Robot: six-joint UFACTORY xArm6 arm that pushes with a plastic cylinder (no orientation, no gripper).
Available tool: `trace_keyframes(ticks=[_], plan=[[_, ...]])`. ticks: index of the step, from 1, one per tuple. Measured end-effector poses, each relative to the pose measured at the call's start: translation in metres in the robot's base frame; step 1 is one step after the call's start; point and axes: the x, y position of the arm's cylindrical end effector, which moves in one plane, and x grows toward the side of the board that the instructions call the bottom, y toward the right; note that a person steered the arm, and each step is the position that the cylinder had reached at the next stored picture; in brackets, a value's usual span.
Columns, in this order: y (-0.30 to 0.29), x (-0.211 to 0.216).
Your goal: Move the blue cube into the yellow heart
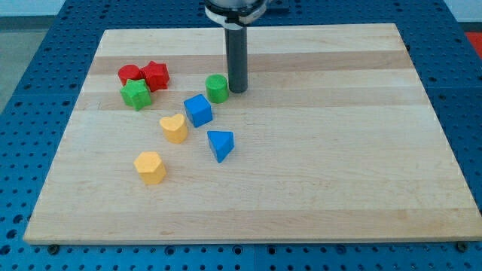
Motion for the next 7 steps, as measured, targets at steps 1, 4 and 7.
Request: trace_keyframes(ticks=[1, 4, 7], plan=[[-0.049, 0.000], [-0.019, 0.021], [-0.073, 0.030]])
